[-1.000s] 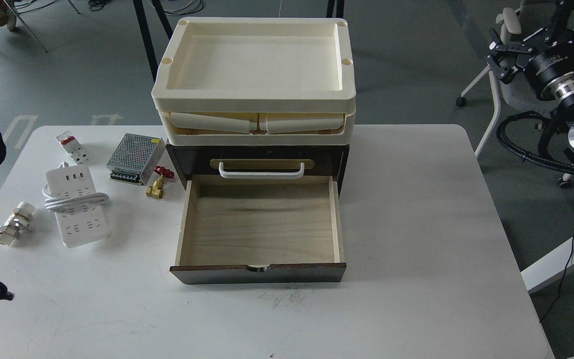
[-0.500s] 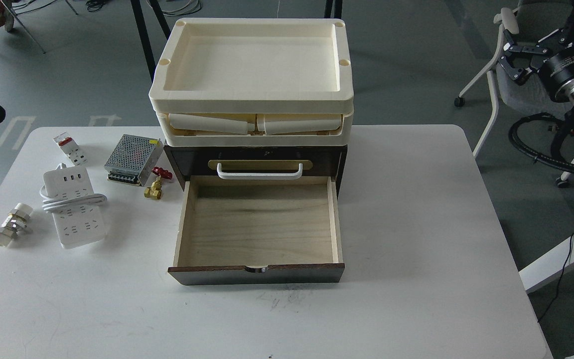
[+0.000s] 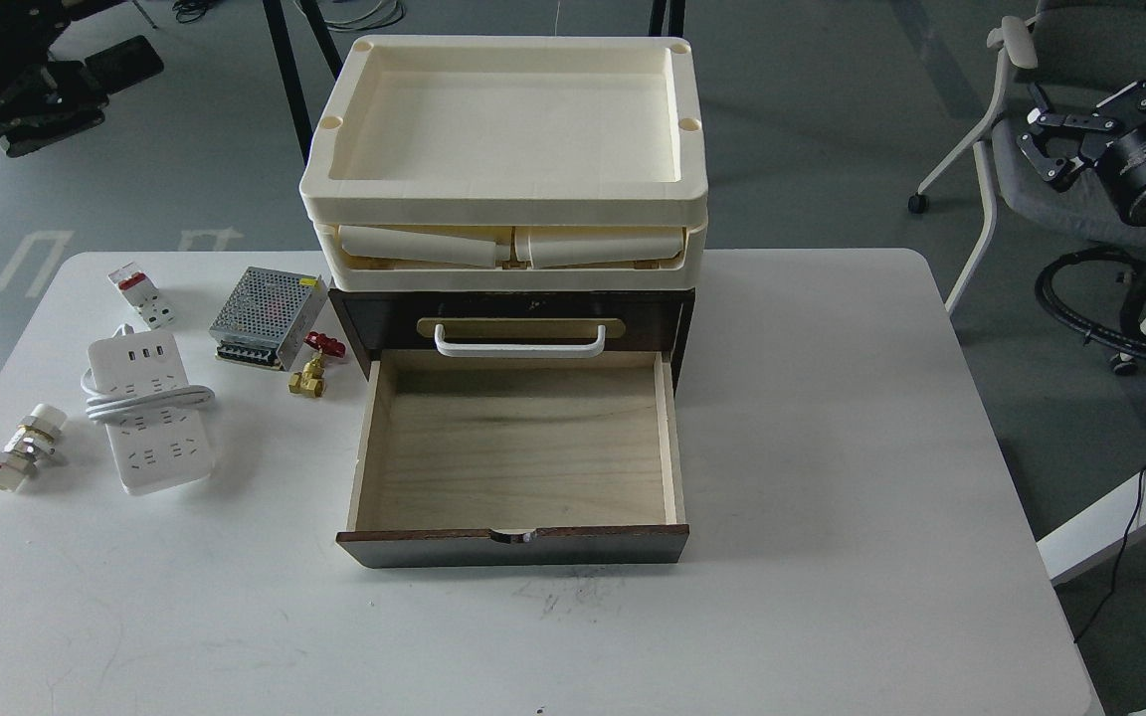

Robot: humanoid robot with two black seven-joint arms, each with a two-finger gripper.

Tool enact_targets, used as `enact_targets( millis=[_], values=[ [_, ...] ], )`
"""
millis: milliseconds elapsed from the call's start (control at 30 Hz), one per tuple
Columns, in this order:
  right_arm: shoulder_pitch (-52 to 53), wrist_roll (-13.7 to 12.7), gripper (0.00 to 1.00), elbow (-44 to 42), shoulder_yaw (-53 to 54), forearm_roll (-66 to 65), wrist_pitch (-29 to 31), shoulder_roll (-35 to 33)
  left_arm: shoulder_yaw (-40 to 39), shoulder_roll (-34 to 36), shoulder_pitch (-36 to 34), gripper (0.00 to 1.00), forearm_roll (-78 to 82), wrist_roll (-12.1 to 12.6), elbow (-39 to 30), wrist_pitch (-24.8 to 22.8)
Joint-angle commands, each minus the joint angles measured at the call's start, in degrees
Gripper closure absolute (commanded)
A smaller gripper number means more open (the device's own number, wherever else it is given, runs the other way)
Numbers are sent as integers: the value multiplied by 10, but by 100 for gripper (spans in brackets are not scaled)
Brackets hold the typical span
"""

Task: Put charging cable into cabinet
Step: 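Move the left gripper in toward the white power strip beside the cabinet, then close the left gripper on the white power strip and its coiled cable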

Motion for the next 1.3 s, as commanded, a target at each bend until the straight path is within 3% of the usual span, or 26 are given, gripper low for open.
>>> enact_targets(
  millis=[0, 233, 467, 600, 967, 1267],
  values=[
    [-2, 0, 0, 0, 0, 0, 0, -7, 8, 10, 4, 0, 163, 0, -5, 0],
    [-15, 1, 0, -2, 1, 0, 0, -12, 94, 27, 3, 1, 367, 0, -50, 0],
    [-22, 1, 0, -1, 2, 0, 0, -11, 164, -35, -1, 7, 669, 0, 0, 0],
    [-22, 1, 0, -1, 3, 0, 0, -11, 166, -92, -23, 9, 669, 0, 109, 0],
    [-23, 1, 0, -2, 3, 0, 0, -11, 259, -215, -65, 13, 669, 0, 267, 0],
    [-28, 1, 0, -2, 3, 1, 0, -11, 265, -229, -95, 17, 669, 0, 317, 1]
  ],
)
